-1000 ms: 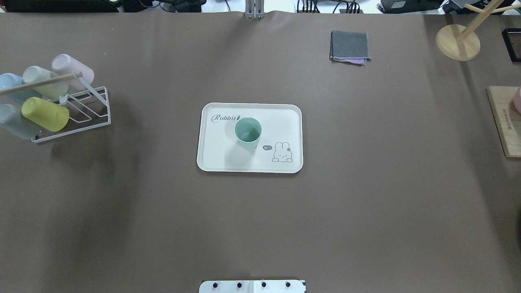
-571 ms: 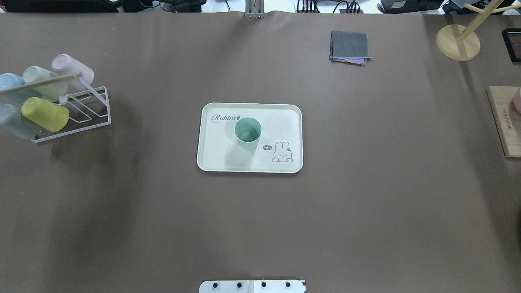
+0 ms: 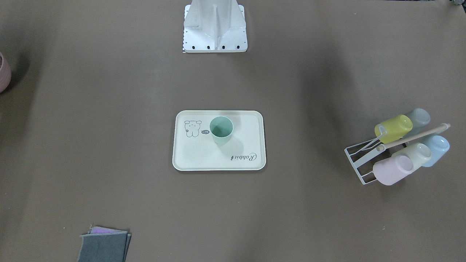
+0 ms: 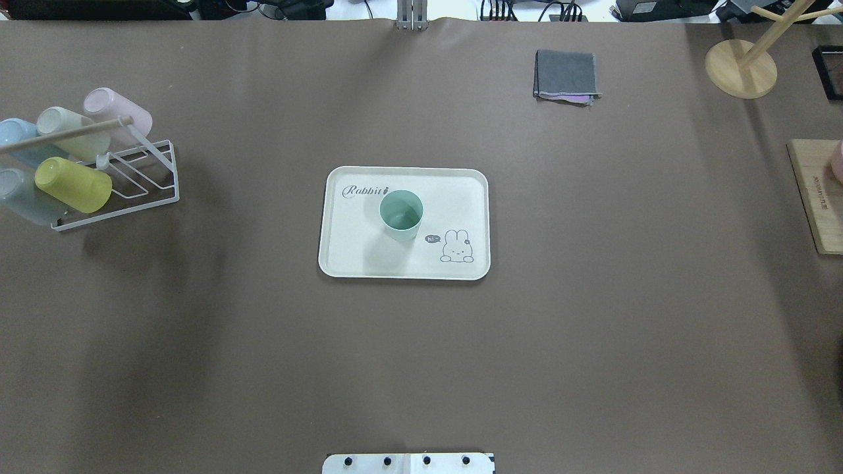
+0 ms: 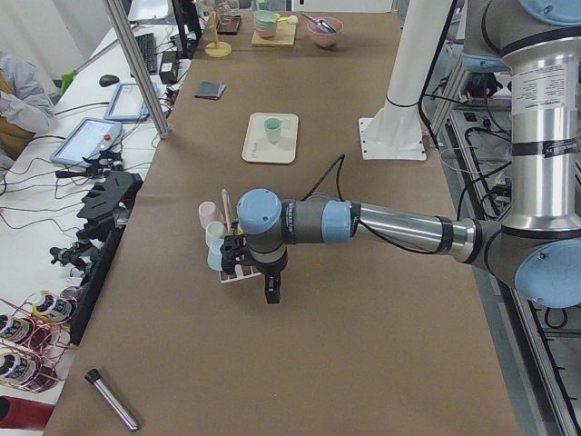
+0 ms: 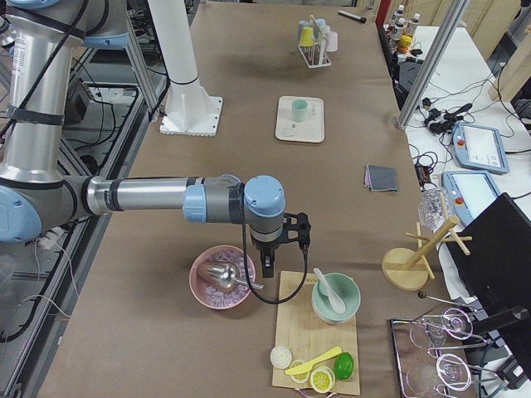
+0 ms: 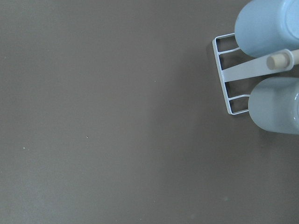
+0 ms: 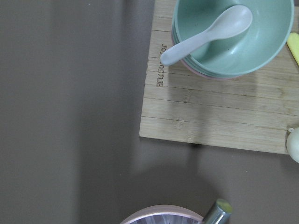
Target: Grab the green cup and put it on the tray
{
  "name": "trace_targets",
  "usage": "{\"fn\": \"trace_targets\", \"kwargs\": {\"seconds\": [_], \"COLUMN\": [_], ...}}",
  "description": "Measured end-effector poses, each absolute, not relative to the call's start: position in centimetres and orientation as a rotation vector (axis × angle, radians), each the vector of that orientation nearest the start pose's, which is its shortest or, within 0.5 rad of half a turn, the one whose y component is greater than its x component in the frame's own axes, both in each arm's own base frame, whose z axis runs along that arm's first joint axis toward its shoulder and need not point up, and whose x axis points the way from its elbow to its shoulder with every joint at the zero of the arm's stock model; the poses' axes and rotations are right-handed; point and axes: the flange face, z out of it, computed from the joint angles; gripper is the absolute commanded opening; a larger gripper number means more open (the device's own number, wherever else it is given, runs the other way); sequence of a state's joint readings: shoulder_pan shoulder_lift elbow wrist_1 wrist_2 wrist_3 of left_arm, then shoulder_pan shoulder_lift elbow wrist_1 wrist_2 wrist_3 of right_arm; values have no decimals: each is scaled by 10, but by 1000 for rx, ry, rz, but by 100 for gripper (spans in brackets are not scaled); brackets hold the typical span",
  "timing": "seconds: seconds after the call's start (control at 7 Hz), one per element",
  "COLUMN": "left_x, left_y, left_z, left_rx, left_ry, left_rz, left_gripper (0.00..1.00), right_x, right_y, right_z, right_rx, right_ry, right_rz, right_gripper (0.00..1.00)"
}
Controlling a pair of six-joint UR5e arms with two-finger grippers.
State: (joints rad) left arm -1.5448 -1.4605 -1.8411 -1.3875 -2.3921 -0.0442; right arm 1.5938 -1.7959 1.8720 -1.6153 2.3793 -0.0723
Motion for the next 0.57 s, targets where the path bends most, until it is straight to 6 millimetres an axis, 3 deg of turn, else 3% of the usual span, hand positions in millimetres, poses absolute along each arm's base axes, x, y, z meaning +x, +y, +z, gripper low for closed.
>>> {"fn": "trace_targets", "kwargs": {"seconds": [0.57], "left_x": [-48], "left_y": [-441], "left_z": [588], "left_rx": [-44], "left_ry": [827], "left_rz": [-25], "left_gripper": [98], "right_x": [70], "right_y": [-397], "right_z": [613], "right_rx": [67], "right_ry": [-807], "right_rz": [-59], "right_gripper": [100]}}
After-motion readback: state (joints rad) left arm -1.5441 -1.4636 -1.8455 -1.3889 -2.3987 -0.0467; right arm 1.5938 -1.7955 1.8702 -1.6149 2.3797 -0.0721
